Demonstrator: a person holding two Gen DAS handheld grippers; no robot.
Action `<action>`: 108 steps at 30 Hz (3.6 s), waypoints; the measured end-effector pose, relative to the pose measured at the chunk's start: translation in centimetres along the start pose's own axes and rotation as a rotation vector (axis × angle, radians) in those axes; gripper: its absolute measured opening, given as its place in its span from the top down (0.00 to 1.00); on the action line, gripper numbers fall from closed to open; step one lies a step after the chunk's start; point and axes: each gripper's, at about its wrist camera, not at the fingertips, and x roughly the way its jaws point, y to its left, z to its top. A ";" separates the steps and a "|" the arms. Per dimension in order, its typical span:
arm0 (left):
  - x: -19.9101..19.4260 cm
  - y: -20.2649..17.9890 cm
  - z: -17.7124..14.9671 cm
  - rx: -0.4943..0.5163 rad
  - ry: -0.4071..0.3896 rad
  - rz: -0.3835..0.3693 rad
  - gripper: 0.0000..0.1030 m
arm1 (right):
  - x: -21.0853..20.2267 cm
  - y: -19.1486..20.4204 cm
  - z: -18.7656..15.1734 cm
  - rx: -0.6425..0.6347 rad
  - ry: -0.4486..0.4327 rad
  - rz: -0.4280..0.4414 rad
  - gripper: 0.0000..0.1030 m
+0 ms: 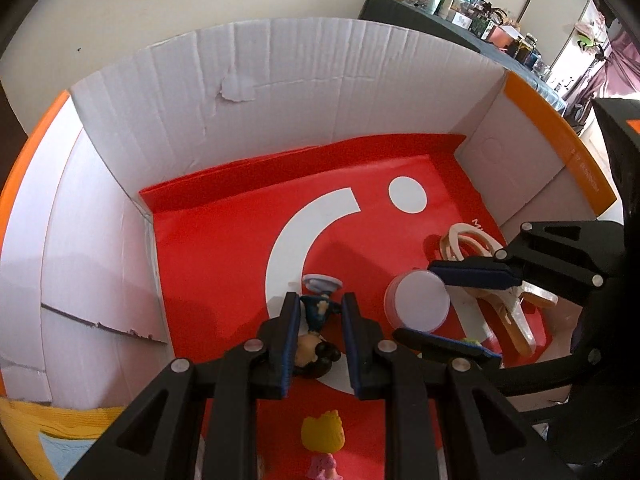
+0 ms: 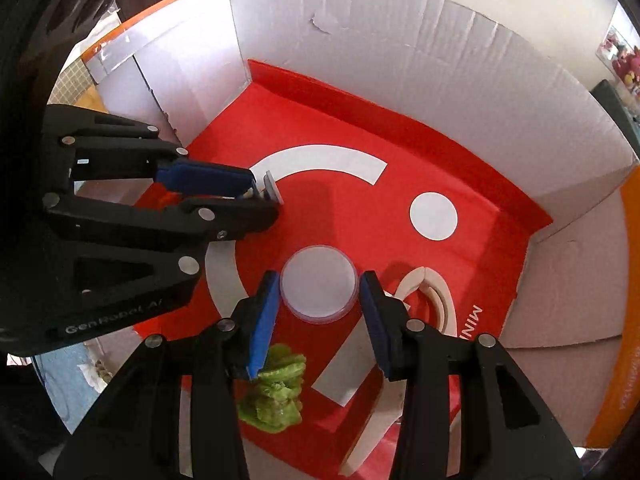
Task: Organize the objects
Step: 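Lower and release the figurine and white lid with both tools inside the box, then withdraw both tools from the box back over the towel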
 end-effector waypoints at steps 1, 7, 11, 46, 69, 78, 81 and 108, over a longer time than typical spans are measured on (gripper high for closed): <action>0.0 0.0 0.0 0.001 0.000 0.000 0.79 | 0.0 0.1 -0.1 -0.003 0.001 -0.002 0.61; -0.1 0.1 0.1 0.002 -0.006 -0.001 0.79 | -0.2 0.2 -0.8 -0.005 0.006 -0.007 0.61; -0.1 -0.2 0.4 0.001 -0.012 -0.002 0.79 | -0.5 0.3 -1.3 -0.002 0.005 -0.008 0.61; -5.0 0.4 -0.8 -0.056 -0.113 -0.004 0.64 | -6.6 2.0 -6.1 0.004 -0.129 -0.051 0.40; -14.2 -2.9 -7.6 -0.022 -0.382 0.138 0.28 | -12.1 2.2 -5.2 0.084 -0.361 -0.134 0.17; -16.7 -4.1 -10.3 -0.058 -0.438 0.123 0.18 | -14.9 3.8 -7.6 0.116 -0.438 -0.143 0.10; -17.4 -4.9 -11.7 -0.061 -0.469 0.149 0.16 | -15.3 4.5 -8.4 0.115 -0.449 -0.154 0.10; -14.7 -6.8 -21.1 -0.155 -0.501 0.203 0.05 | -12.2 7.2 -16.3 0.238 -0.512 -0.183 0.05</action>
